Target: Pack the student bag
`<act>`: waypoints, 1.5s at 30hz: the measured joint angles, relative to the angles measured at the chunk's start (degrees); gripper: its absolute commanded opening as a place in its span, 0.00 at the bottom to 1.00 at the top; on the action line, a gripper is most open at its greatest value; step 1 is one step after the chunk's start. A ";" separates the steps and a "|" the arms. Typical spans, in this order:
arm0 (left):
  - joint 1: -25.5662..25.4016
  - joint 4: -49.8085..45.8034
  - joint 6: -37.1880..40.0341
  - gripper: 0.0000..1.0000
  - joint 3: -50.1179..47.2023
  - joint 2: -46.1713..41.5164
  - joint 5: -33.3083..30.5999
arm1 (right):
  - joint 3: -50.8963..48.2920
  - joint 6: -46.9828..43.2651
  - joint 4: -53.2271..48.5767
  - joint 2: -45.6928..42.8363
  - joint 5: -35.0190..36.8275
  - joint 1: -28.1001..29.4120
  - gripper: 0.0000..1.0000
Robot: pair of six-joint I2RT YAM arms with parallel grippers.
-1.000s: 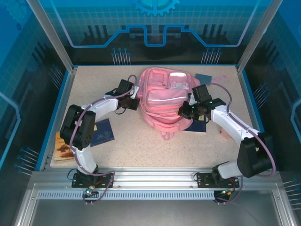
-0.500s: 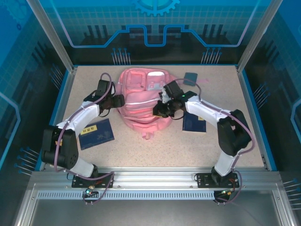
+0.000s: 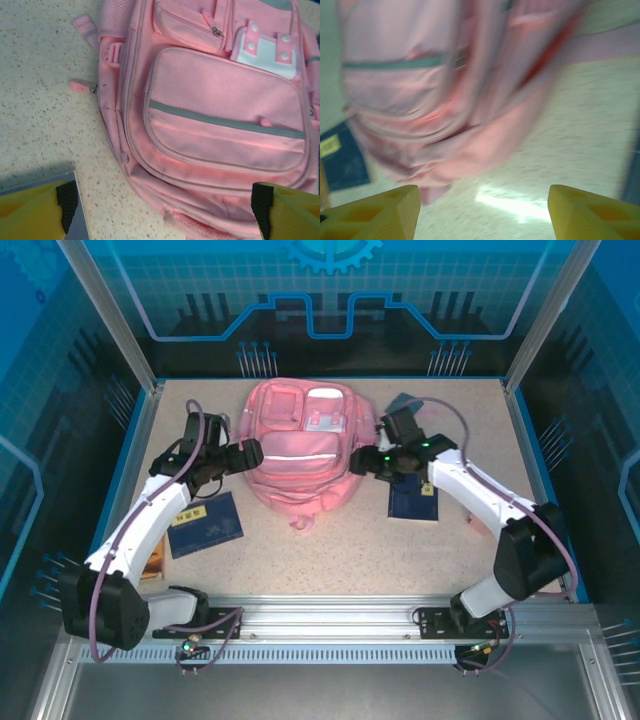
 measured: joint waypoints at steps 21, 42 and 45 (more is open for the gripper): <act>0.00 -0.68 -4.46 0.99 1.07 3.06 12.76 | -4.55 -0.87 -1.20 15.41 5.42 -6.51 0.61; -20.94 5.44 -13.94 0.85 2.51 11.69 14.67 | -9.11 4.92 -7.56 0.17 4.76 2.29 0.60; -26.95 7.85 -18.01 0.79 2.51 14.45 13.68 | -10.03 0.63 -8.09 0.22 4.42 -4.26 0.59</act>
